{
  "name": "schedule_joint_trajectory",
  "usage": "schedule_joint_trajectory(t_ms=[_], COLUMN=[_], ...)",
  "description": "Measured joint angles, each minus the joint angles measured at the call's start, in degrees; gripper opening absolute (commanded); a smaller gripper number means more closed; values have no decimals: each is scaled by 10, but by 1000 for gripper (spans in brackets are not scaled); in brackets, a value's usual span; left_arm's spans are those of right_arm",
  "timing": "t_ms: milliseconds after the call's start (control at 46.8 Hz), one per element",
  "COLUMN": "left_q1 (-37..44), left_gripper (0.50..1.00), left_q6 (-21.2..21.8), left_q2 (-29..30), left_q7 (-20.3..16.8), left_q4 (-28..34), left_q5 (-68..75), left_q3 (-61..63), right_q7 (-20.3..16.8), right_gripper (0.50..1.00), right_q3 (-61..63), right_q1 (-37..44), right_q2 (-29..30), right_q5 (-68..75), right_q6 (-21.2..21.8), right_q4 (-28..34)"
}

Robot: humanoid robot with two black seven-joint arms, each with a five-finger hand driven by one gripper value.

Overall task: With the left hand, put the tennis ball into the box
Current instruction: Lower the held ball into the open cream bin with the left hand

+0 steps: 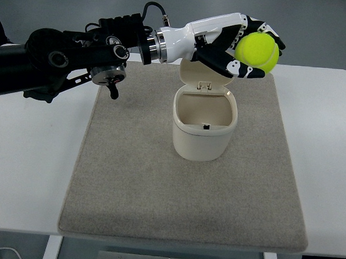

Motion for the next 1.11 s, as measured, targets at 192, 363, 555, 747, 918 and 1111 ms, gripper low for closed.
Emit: schedule_joint_trajectory(t_ms=[192,363,555,747,918,1111], left_q1=[-4,-7,-10,-14,-19,-19], left_gripper=[615,615,621,638,645,651], left_q6=[1,1,0,-1,-2,-4], left_q2=[9,29,48,59,75,76], left_q7=[0,0,0,1,0,0], left_q4=[-24,-35,-57,-71,-83,-90], left_q5=[17,40,70,90,108,111], left_q3=[29,45,46,60,61,75], right_q7=[0,0,0,0,0,0], right_gripper=[938,938,938,938,938,938], right_q3=[0,0,0,0,0,0], right_q1=[0,0,0,0,0,0], right_q2=[0,0,0,0,0,0], right_q5=[0,0,0,0,0,0], right_q6=[0,0,0,0,0,0], right_q4=[0,0,0,0,0,0])
